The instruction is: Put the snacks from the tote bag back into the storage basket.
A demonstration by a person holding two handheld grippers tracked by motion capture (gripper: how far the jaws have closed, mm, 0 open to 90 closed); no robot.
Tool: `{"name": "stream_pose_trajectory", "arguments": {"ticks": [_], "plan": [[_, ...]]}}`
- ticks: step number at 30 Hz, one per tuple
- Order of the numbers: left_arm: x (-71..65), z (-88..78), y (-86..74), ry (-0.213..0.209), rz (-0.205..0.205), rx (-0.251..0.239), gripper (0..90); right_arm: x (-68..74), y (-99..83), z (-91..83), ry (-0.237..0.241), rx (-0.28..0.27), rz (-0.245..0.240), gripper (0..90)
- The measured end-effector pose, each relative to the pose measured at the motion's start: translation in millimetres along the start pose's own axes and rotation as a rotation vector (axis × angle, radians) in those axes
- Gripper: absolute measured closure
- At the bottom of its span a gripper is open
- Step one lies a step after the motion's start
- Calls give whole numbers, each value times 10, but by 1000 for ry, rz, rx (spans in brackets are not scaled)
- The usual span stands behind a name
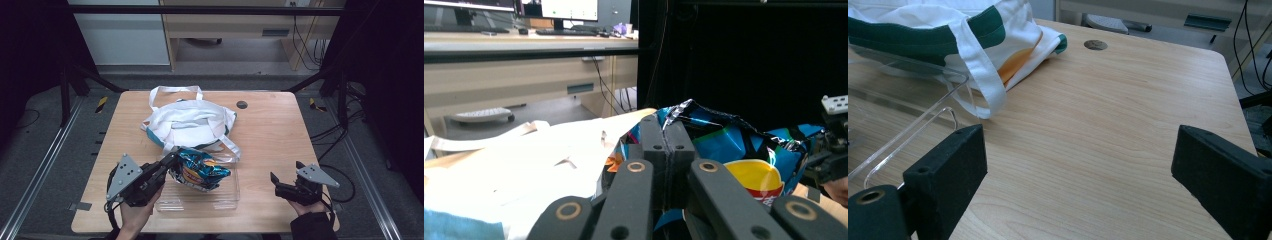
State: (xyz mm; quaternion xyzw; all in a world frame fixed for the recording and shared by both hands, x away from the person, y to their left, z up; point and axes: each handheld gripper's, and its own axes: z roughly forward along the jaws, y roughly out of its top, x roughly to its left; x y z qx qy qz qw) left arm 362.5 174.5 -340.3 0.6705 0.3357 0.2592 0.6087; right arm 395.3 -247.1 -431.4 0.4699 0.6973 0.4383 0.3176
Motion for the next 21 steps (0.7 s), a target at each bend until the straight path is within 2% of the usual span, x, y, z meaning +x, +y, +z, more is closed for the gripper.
{"name": "stream_pose_trajectory", "arguments": {"ticks": [11,21], "plan": [[32,13,-232,12,-11,76,900,0,-2,-3,1,0,4,79],[89,11,-304,40,-29,86,900,-1,-3,6,0,3,3,79]]}}
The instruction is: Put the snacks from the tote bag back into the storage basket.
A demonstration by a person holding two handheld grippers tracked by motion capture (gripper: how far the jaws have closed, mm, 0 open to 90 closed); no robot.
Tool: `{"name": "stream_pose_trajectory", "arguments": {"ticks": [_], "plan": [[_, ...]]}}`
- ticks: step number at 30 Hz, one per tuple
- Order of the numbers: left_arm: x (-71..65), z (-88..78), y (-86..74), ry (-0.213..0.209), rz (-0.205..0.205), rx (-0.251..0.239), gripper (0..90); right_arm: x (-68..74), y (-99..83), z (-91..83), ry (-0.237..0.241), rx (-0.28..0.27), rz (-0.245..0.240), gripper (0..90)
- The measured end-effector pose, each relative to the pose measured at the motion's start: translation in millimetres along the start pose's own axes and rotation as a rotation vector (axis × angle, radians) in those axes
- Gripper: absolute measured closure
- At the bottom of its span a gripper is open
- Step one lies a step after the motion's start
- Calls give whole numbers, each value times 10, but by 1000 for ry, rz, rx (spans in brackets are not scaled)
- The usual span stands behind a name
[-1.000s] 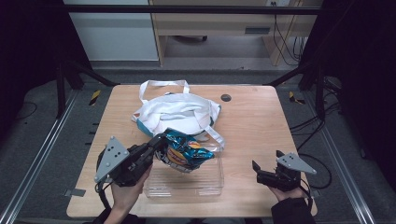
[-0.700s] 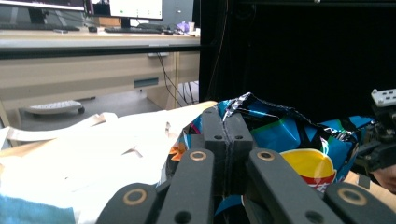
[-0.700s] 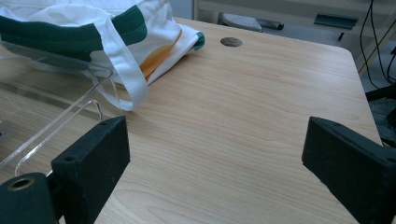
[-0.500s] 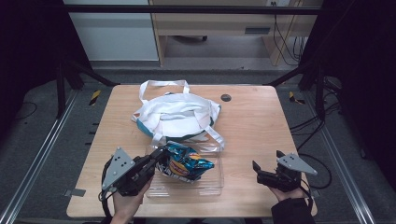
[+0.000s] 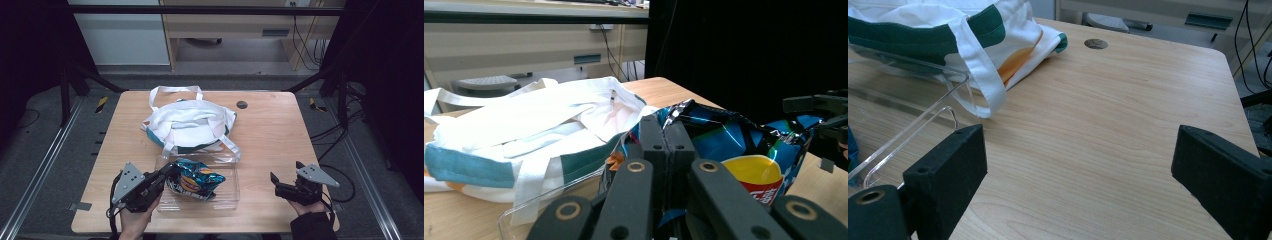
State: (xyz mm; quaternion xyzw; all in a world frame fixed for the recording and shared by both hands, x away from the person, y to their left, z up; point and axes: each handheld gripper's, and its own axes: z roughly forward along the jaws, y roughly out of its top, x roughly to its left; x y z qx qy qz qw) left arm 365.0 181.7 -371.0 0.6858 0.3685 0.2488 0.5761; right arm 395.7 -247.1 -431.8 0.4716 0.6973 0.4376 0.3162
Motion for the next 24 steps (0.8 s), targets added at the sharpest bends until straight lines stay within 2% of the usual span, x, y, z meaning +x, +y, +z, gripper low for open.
{"name": "stream_pose_trajectory", "arguments": {"ticks": [11,24], "plan": [[105,76,-41,36,-50,28,898,4,1,5,0,5,-3,79],[165,174,-38,53,-71,46,895,8,1,16,0,5,-4,79]]}}
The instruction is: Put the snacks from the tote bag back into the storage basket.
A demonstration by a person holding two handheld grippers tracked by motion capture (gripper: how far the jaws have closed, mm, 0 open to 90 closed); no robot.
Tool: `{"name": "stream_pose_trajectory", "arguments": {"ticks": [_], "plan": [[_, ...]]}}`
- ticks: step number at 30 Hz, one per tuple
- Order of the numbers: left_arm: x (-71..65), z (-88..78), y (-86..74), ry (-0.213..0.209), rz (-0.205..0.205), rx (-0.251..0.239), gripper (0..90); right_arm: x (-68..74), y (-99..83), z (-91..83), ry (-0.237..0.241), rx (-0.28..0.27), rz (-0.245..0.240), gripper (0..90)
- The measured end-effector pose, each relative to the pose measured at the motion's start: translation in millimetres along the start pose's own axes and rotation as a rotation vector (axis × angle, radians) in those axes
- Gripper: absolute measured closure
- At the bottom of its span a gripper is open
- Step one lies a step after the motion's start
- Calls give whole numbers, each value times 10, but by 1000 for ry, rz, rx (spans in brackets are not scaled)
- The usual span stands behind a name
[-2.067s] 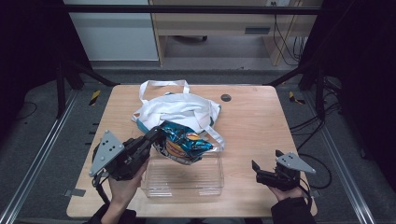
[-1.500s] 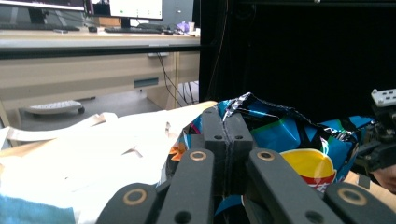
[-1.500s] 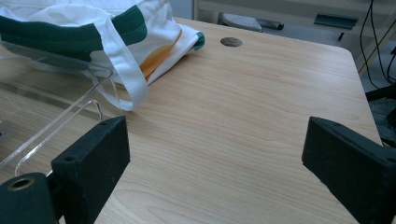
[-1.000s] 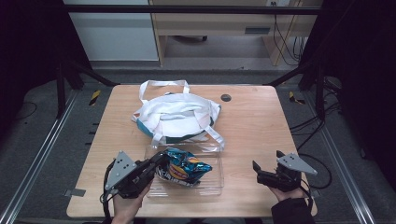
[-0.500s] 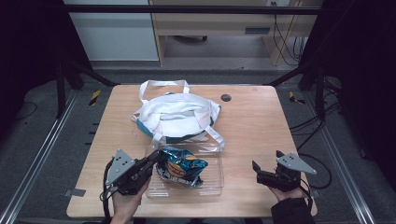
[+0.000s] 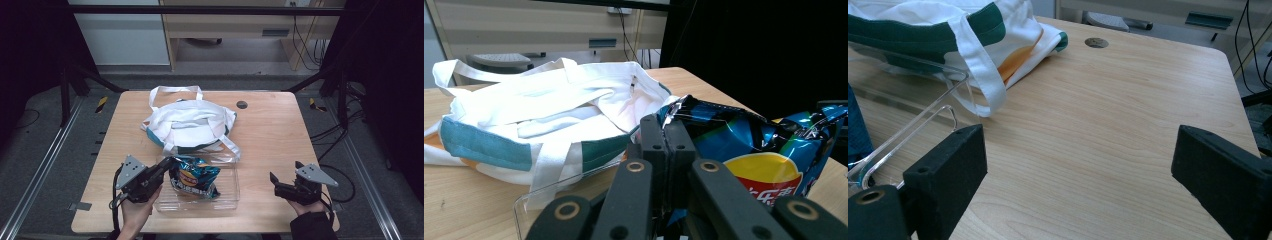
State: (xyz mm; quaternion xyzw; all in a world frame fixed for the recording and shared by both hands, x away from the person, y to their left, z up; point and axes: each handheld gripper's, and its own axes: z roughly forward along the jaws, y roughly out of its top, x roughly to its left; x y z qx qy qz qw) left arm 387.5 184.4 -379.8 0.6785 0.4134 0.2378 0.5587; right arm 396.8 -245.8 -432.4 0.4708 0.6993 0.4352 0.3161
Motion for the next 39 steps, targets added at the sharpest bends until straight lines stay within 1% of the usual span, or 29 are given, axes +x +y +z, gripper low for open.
{"name": "stream_pose_trajectory", "arguments": {"ticks": [5,14,17,23,29,32,39], "plan": [[7,48,12,7,-5,1,894,1,0,4,-1,1,-1,79],[46,179,61,14,-31,8,890,3,-2,13,-3,7,-2,79],[39,233,78,21,-29,8,888,4,-4,16,-3,7,-2,79],[90,311,94,33,-36,10,886,3,-6,21,-3,9,-2,79],[87,398,123,40,-33,15,883,2,-7,23,-5,11,-3,79],[94,430,128,39,-37,14,881,-1,-8,25,-5,10,-2,79],[124,498,143,27,-26,5,873,-3,-9,32,-5,13,-1,79]]}}
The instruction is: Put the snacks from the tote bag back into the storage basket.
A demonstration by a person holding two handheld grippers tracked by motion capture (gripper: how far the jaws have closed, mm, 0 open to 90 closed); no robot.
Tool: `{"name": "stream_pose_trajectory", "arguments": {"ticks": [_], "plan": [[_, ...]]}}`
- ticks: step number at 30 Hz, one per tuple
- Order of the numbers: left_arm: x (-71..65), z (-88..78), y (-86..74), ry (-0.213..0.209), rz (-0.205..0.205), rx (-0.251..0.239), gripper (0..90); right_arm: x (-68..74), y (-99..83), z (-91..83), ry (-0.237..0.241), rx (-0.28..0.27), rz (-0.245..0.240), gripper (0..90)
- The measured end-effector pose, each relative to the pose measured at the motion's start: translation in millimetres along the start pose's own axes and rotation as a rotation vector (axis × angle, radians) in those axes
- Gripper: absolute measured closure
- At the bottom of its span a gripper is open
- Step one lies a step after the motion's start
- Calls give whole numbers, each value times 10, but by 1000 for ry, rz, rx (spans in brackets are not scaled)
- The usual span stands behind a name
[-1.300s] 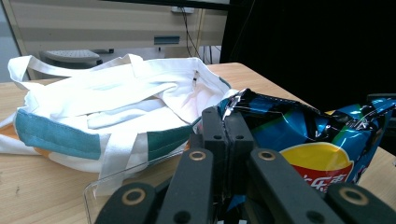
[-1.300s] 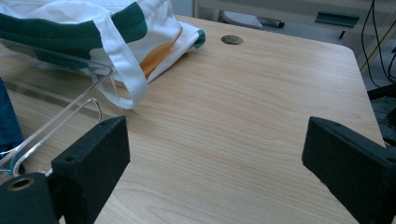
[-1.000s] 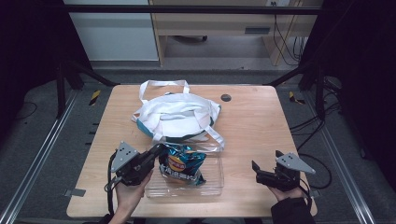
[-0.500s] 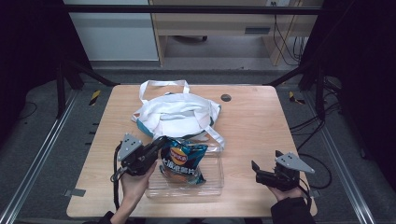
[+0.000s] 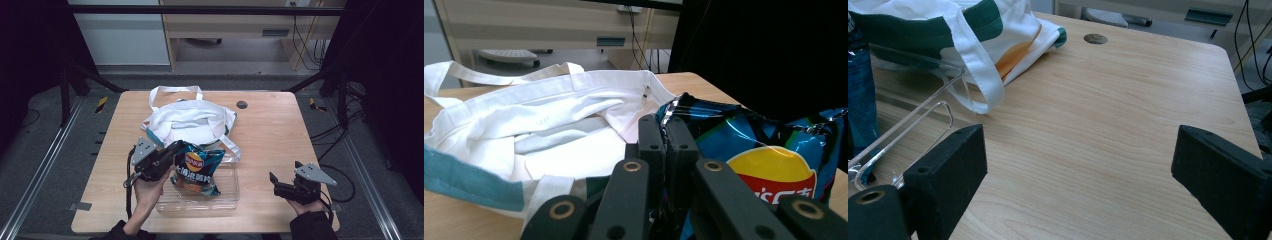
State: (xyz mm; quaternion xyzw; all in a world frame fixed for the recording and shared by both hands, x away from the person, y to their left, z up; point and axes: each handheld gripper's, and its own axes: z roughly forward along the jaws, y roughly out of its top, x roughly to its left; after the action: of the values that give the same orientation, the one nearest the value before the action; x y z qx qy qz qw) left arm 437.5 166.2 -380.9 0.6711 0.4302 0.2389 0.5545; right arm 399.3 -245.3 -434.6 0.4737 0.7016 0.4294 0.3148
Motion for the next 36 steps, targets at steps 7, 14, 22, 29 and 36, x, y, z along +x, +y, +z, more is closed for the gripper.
{"name": "stream_pose_trajectory", "arguments": {"ticks": [7,14,22,29,36], "plan": [[9,71,19,-2,3,-1,878,-3,-3,10,1,5,-1,79],[-84,-43,27,4,10,-15,899,-4,0,12,2,3,-4,80],[-176,-330,-24,39,27,3,900,-2,4,-8,5,-3,-2,80],[-111,-328,-61,48,9,8,897,4,6,-5,4,0,-5,80],[-52,-200,-47,61,-21,15,897,2,7,-5,2,0,-5,80]]}}
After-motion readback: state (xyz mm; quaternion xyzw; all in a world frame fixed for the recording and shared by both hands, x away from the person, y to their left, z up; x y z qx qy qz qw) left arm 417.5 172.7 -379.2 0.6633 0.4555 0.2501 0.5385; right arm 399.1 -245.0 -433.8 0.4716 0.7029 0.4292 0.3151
